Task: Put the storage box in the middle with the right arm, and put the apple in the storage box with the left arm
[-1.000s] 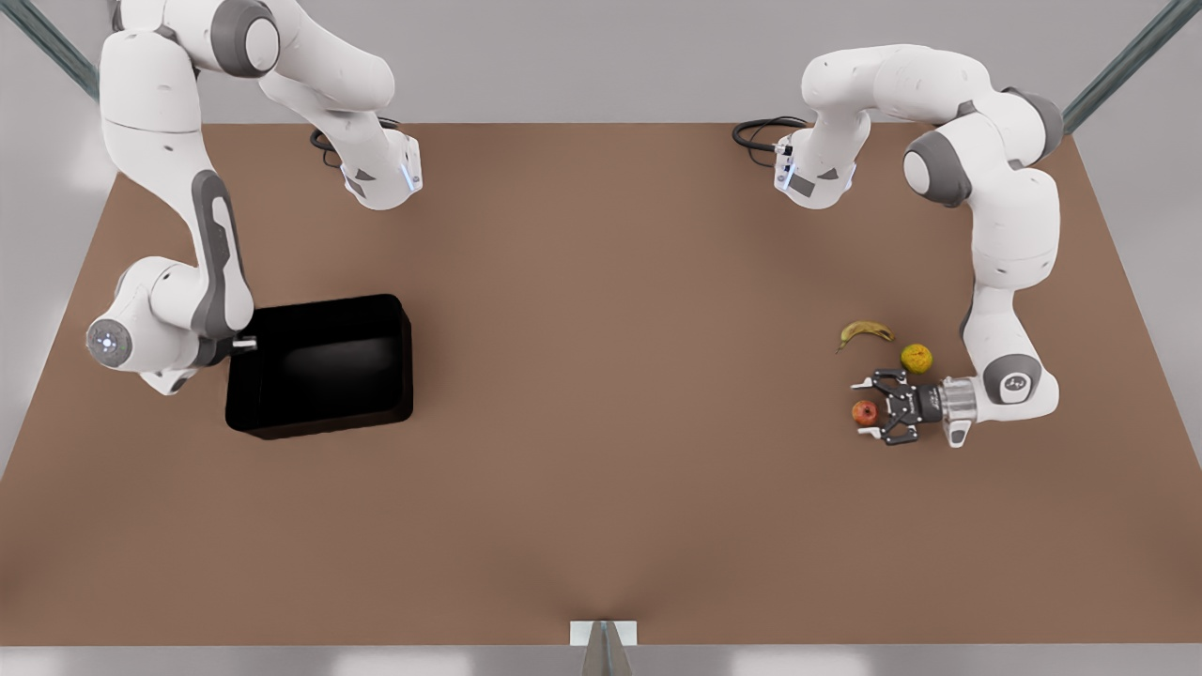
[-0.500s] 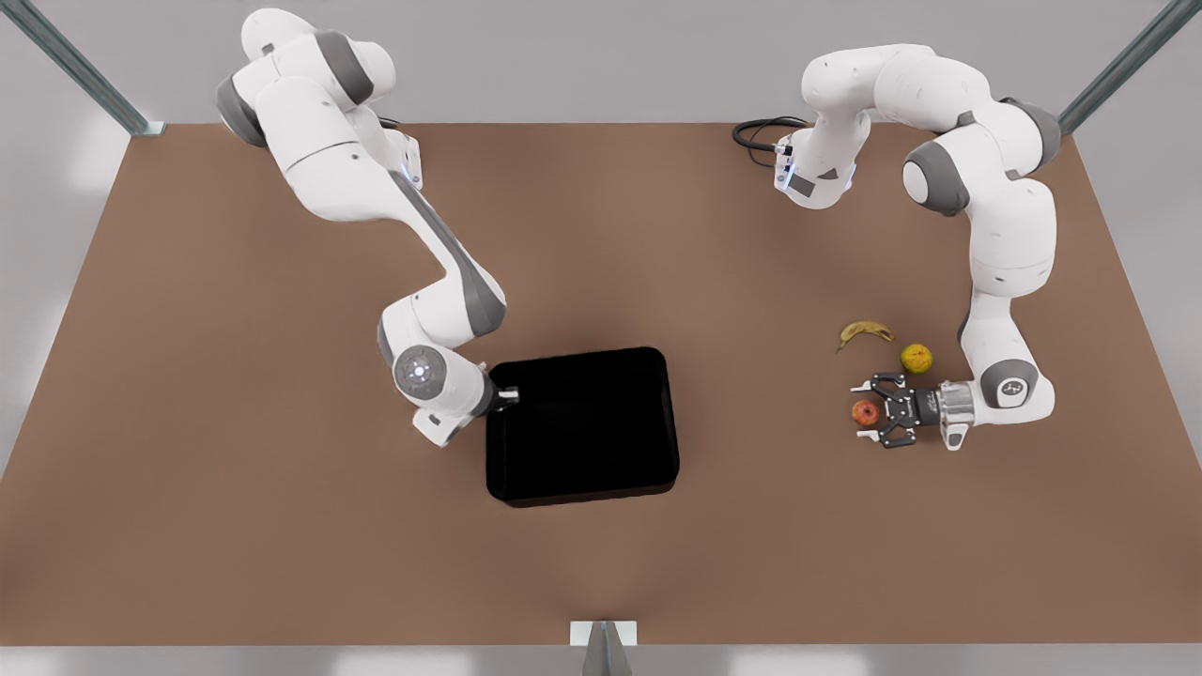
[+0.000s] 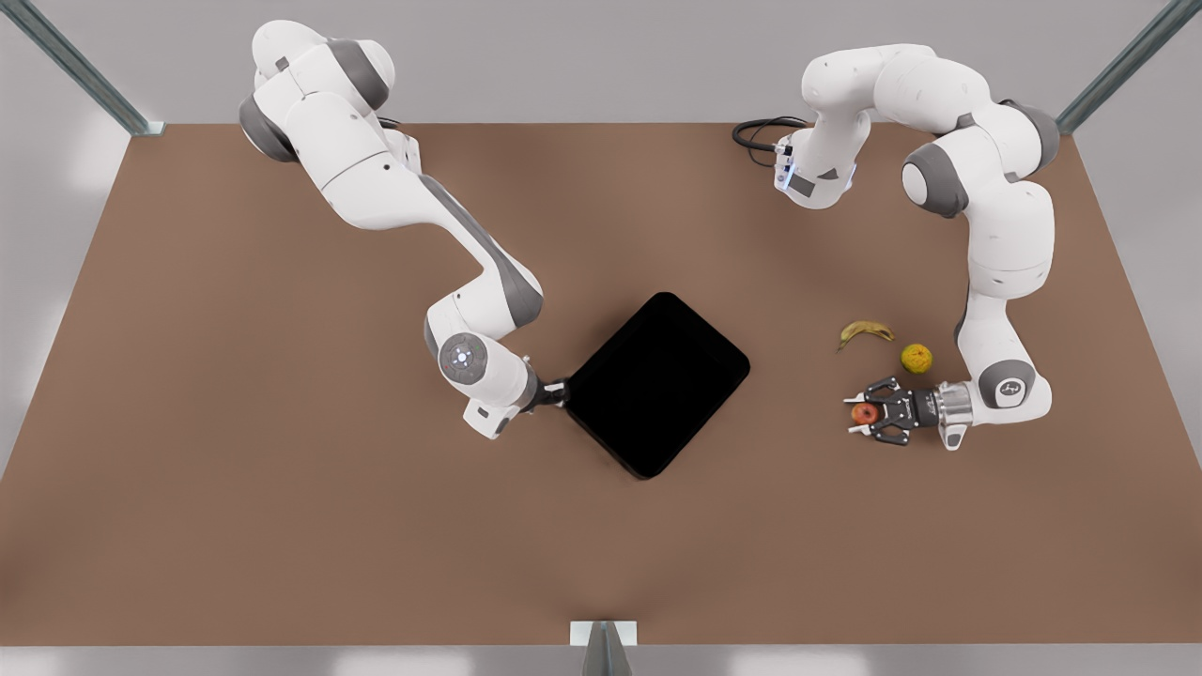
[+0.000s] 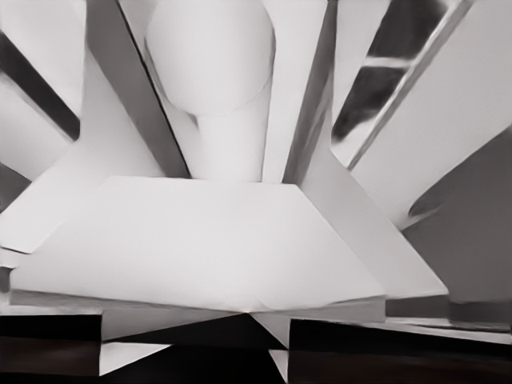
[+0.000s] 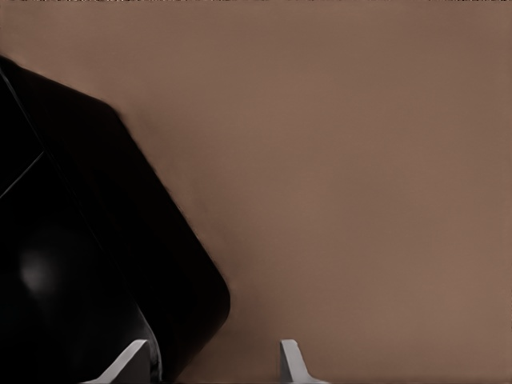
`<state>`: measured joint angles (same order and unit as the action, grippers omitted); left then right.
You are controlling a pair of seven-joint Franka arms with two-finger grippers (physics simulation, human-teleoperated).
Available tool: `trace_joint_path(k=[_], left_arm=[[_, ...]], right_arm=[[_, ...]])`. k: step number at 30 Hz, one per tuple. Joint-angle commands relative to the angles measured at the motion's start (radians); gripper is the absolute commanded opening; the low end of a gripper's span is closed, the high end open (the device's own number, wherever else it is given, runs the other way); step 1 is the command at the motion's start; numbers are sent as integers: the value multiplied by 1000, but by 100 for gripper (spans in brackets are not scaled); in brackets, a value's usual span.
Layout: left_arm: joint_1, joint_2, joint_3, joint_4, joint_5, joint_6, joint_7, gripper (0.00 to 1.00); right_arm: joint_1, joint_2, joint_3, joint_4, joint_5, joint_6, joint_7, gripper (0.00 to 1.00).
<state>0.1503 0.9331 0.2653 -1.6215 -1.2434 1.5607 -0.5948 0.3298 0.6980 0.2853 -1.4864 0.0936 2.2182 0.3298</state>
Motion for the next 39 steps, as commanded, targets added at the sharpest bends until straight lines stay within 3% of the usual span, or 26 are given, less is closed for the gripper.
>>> trace_joint_path(k=[1, 4, 5, 7, 9, 11, 15, 18, 23, 24, 25, 30, 34, 37, 39], left_arm=[[0, 0, 0, 8, -21, -2, -14, 21], [-1, -45, 0, 48, -8, -14, -109, 21], [-3, -65, 0, 58, -7, -30, -128, 21], [-98, -177, -11, 35, 32, -13, -192, 21], [-173, -264, -17, 0, 35, 15, -230, 21], [-290, -362, -55, -44, 36, 113, -373, 21], [-420, -482, -161, -93, 125, 231, -513, 21], [-482, -504, -250, -95, 160, 392, -623, 21], [-485, -478, -334, -93, 317, 444, -625, 21], [-483, -474, -334, -93, 326, 438, -620, 69], [-483, -471, -336, -93, 326, 438, -620, 100], [-472, -468, -336, -69, 338, 430, -619, 100], [-451, -478, -307, 123, 591, 441, -436, 100], [-374, -652, -244, 141, 979, 257, 312, 100], [-267, -818, -297, 65, 1208, 144, 495, 100]], right_arm=[[0, 0, 0, 0, 0, 0, 0, 100], [-34, -20, -3, 5, 0, -3, 14, 100], [-126, -78, -3, 3, -3, -41, 2, 100], [-275, -271, -55, 21, -41, -440, -11, 100], [-288, -417, -211, 9, -155, -713, -253, 100], [-350, -532, -225, -6, -236, -929, -264, 100], [-379, -578, -245, -8, -236, -957, -333, 100], [-377, -572, -247, -8, -236, -951, -333, 100], [-377, -572, -248, -6, -233, -951, -331, 100], [-377, -572, -248, -6, -232, -951, -331, 100], [-377, -572, -248, -5, -232, -951, -333, 100], [-377, -571, -248, -5, -230, -950, -333, 100], [-377, -566, -250, -5, -230, -948, -333, 100], [-377, -566, -265, -5, -224, -947, -334, 100], [-377, -566, -265, -6, -225, -947, -334, 100]])
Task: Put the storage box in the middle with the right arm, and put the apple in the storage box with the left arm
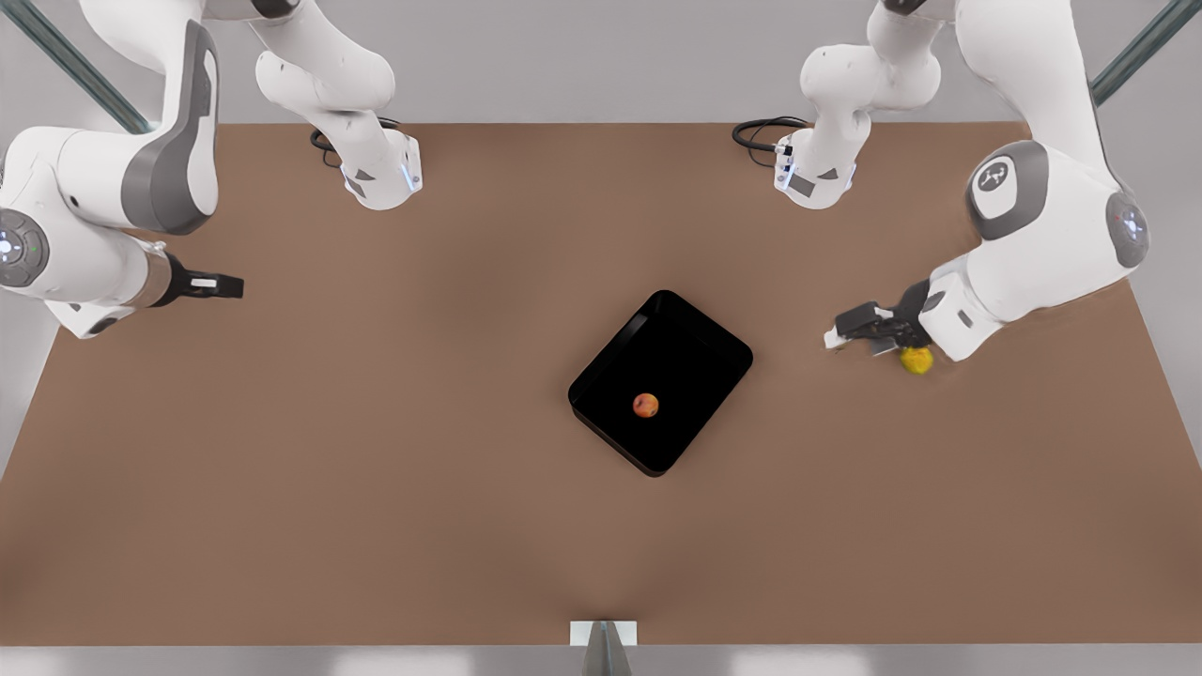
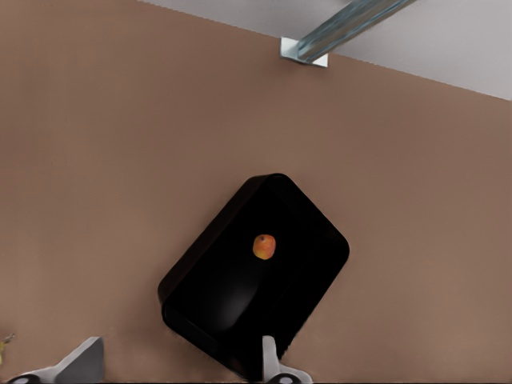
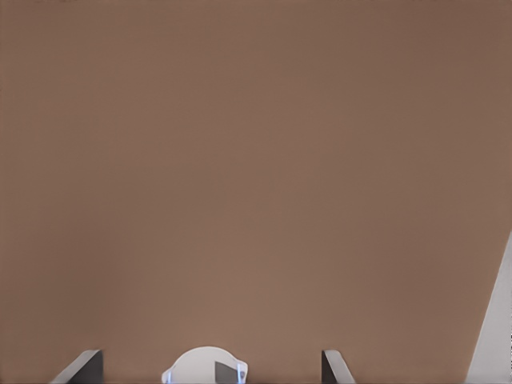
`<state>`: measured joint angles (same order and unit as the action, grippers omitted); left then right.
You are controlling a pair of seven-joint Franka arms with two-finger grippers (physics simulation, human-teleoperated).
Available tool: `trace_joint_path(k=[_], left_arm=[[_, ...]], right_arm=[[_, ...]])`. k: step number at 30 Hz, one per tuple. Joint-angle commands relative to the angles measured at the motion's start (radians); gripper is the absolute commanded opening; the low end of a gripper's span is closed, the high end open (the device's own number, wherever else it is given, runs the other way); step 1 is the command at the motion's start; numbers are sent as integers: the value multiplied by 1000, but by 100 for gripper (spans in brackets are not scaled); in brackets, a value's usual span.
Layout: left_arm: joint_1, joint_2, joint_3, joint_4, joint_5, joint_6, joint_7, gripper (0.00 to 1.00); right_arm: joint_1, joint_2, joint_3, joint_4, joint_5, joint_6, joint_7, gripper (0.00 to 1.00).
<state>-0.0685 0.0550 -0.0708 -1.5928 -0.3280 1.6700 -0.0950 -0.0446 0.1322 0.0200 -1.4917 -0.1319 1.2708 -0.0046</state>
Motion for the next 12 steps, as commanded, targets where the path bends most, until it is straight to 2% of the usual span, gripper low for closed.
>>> trace_joint_path(k=[1, 3, 5, 8, 12], left_arm=[[-28, -10, -7, -6, 342, -9, 1, 100], [-11, 8, -21, 43, 340, -153, 44, 96], [18, -3, -4, -1, 340, -84, 83, 99], [21, 169, -4, 191, 342, -122, 86, 99], [22, 169, -3, 186, 345, -116, 84, 100]], right_arm=[[-3, 0, 0, 1, 0, -1, 0, 100], [-3, 0, 0, -1, 0, -1, 0, 100], [-3, 0, 0, -1, 0, 1, 0, 100], [-3, 1, 0, -1, 0, 7, 0, 100], [-3, 1, 0, -1, 0, 7, 0, 100]])
